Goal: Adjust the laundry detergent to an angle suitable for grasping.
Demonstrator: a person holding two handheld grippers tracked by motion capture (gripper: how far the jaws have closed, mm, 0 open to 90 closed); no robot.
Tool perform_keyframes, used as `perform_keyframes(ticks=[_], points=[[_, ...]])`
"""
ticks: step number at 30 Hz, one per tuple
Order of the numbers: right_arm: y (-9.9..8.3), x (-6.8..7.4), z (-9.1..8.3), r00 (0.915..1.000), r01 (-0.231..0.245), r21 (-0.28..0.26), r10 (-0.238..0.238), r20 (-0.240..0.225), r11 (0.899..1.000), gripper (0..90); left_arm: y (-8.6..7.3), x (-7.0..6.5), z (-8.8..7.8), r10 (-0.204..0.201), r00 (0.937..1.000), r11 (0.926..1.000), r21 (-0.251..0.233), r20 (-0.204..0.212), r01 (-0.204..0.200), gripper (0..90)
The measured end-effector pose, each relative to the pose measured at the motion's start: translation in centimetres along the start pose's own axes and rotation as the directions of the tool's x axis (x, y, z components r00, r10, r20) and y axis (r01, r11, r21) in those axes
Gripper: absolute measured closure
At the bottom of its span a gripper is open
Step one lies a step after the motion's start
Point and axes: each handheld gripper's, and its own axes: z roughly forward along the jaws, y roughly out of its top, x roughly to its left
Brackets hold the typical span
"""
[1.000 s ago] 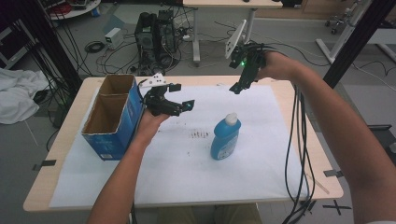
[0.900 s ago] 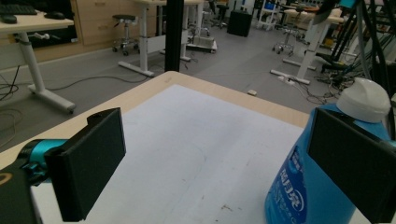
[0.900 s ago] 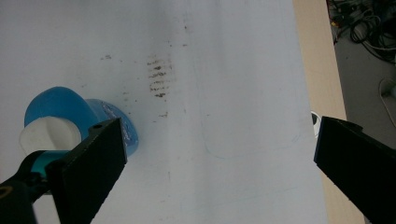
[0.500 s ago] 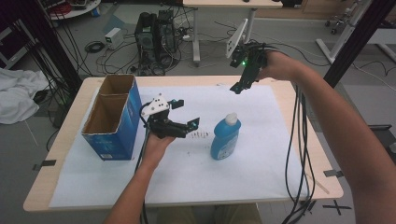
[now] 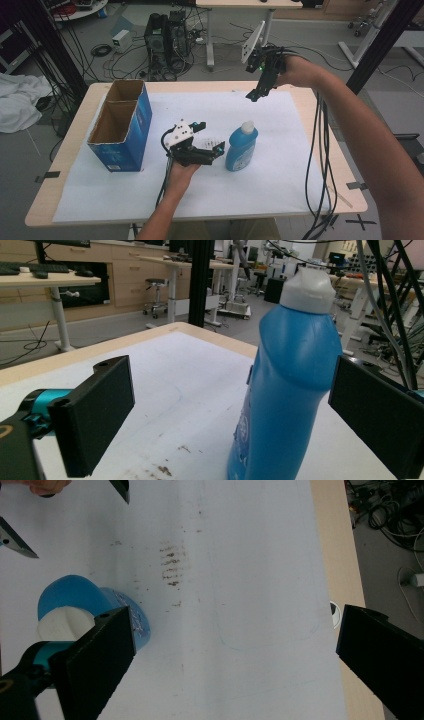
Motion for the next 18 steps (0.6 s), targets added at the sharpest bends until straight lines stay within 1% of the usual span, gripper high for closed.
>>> perform_keyframes(ticks=[1,3,4,5,6,7,8,9,10,12,13,14,15,17,18], points=[[0.0,0.0,0.0,1.0,-0.001,0.001,0.001,-0.001,1.0,1.4,0.0,0.0,0.0,0.0,1.0,1.0,0.0,0.0,0.0,4.5],[0.0,0.1,-0.1,1.0,-0.008,0.002,0.008,0.001,1.0,1.4,-0.4,-0.7,0.5,0.004,1.0,0.9998,0.018,0.004,-0.004,4.5],[0.0,0.1,-0.1,1.0,-0.006,0.003,0.006,0.001,1.0,1.4,-0.4,-0.7,0.5,0.004,1.0,0.9998,0.018,0.004,-0.004,4.5],[0.0,0.1,-0.1,1.0,-0.009,0.0,0.009,0.002,1.0,1.4,-0.7,-1.2,1.0,0.007,0.9999,0.9995,0.029,0.01,-0.007,4.5],[0.0,0.1,-0.1,1.0,-0.004,0.0,0.004,0.002,1.0,1.4,-0.7,-1.2,1.0,0.007,0.9999,0.9995,0.029,0.01,-0.007,4.5],[0.0,0.1,-0.1,1.0,-0.005,0.001,0.005,0.003,1.0,1.4,-0.9,-1.7,1.4,0.012,0.9999,0.9993,0.035,0.008,-0.013,4.5],[0.0,0.1,-0.1,1.0,-0.003,-0.002,0.003,0.001,1.0,1.4,-0.9,-1.7,1.4,0.012,0.9999,0.9993,0.035,0.008,-0.013,4.5],[0.0,0.1,-0.2,1.0,-0.002,-0.002,0.002,0.001,1.0,1.4,-1.1,-2.2,1.8,0.008,1.0,0.9992,0.039,0.0,-0.008,4.5],[0.0,0.1,-0.2,1.0,-0.004,-0.004,0.004,0.001,1.0,1.4,-1.1,-2.2,1.8,0.008,1.0,0.9992,0.039,0.0,-0.008,4.5],[0.0,0.1,-0.2,1.0,-0.007,-0.003,0.007,0.003,1.0,1.4,-1.2,-2.6,2.3,0.018,0.9998,0.9989,0.044,-0.001,-0.018,4.5],[0.0,0.1,-0.2,1.0,-0.003,-0.004,0.003,0.002,1.0,1.4,-1.4,-3.1,2.8,0.022,0.9997,0.9983,0.055,-0.013,-0.021,4.5],[0.0,0.2,-0.2,1.0,-0.005,-0.003,0.005,0.005,1.0,1.3,-1.4,-3.1,2.8,0.022,0.9997,0.9983,0.055,-0.013,-0.021,4.5],[0.0,0.1,-0.2,1.0,-0.003,-0.005,0.003,0.005,1.0,1.4,-1.6,-3.5,3.1,0.03,0.9992,0.9972,0.069,-0.026,-0.028,4.5],[0.0,0.2,-0.3,1.0,-0.002,-0.005,0.002,0.004,1.0,1.4,-1.7,-3.6,3.3,0.024,0.9993,0.997,0.074,-0.027,-0.022,4.5],[0.0,0.2,-0.3,1.0,-0.006,-0.002,0.006,0.004,1.0,1.4,-1.8,-3.7,3.6,0.022,0.9993,0.9974,0.069,-0.029,-0.02,4.5]])
